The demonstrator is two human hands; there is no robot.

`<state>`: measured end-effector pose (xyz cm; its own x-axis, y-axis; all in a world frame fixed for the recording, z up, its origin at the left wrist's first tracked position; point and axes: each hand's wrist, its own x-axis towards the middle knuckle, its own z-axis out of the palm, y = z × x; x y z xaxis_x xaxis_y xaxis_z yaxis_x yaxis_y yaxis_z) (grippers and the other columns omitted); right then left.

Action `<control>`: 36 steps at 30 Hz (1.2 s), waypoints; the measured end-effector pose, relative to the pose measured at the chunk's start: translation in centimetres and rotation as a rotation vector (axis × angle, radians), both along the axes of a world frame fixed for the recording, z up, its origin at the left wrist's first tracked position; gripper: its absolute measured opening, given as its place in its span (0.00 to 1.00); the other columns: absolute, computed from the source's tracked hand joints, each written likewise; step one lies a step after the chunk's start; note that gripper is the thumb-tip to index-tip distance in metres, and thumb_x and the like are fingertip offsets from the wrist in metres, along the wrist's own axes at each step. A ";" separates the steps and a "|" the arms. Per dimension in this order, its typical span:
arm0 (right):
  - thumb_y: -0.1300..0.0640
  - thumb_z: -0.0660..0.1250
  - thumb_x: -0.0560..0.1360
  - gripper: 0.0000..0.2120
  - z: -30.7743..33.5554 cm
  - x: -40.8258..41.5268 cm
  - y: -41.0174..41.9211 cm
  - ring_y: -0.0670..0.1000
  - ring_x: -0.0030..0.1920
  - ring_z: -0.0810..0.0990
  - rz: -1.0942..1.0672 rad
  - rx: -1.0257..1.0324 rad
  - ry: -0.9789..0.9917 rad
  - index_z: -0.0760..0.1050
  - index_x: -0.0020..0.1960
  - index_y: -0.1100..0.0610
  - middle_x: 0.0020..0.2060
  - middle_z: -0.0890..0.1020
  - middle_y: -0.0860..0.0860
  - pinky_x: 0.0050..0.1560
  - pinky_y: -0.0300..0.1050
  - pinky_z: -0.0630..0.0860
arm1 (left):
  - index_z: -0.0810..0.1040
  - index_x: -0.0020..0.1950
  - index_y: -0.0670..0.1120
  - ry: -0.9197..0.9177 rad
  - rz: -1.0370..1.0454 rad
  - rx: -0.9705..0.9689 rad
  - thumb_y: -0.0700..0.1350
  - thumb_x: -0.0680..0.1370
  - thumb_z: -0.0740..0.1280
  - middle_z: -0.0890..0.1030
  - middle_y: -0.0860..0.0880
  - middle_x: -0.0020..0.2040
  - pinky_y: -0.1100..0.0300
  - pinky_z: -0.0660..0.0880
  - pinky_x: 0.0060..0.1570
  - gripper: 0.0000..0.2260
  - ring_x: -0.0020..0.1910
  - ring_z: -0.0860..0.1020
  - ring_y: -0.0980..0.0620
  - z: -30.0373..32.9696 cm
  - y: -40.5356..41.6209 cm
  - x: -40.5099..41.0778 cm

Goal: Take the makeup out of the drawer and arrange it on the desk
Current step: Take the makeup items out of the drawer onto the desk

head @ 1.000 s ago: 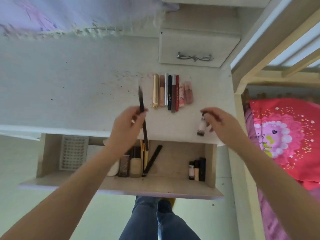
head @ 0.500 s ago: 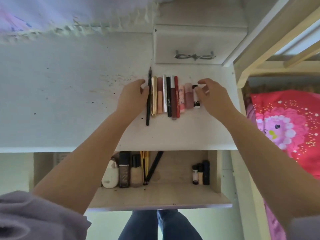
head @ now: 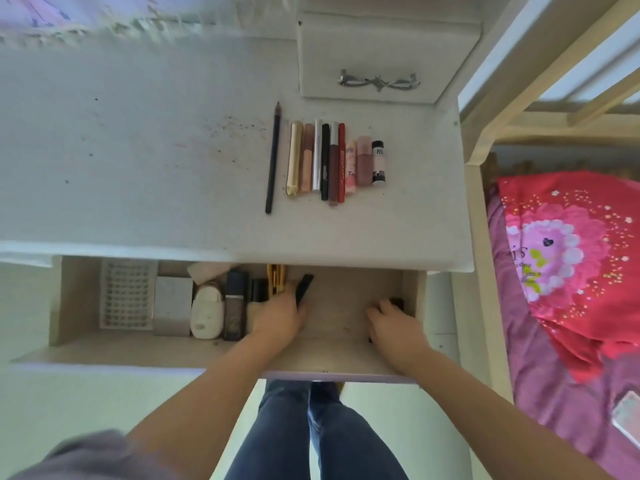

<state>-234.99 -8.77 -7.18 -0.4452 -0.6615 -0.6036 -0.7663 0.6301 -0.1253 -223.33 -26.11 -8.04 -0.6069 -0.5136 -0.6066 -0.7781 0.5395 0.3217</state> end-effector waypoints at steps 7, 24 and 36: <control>0.63 0.64 0.75 0.21 -0.4 -0.1 -0.4 0.56 0.59 0.74 -0.018 0.065 0.030 0.66 0.66 0.59 0.64 0.68 0.57 0.52 0.49 0.76 | 0.73 0.62 0.49 -0.133 -0.031 -0.141 0.48 0.81 0.57 0.80 0.46 0.50 0.57 0.67 0.34 0.11 0.45 0.80 0.47 -2.6 0.3 -0.7; 0.53 0.62 0.78 0.04 9.8 -4.2 -4.3 0.38 0.40 0.72 -0.160 -0.499 -0.419 0.68 0.52 0.48 0.41 0.73 0.39 0.41 0.30 0.68 | 0.75 0.60 0.44 0.676 0.243 -0.101 0.43 0.79 0.62 0.76 0.54 0.42 0.69 0.70 0.40 0.10 0.38 0.73 0.63 12.2 -7.5 -0.2; 0.54 0.62 0.78 0.09 8.6 -17.8 -13.4 0.52 0.44 0.74 -0.555 -0.654 -0.028 0.74 0.56 0.57 0.46 0.79 0.56 0.43 0.39 0.66 | 0.74 0.65 0.44 0.530 0.238 -0.177 0.49 0.81 0.58 0.78 0.48 0.45 0.60 0.72 0.46 0.15 0.42 0.76 0.51 9.1 -16.4 -12.1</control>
<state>-252.82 -22.21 1.45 -0.7982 -0.5708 -0.1924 -0.3593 0.7076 -0.6085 -235.41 -42.53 1.01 -0.6590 -0.7378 -0.1461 -0.6425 0.4512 0.6194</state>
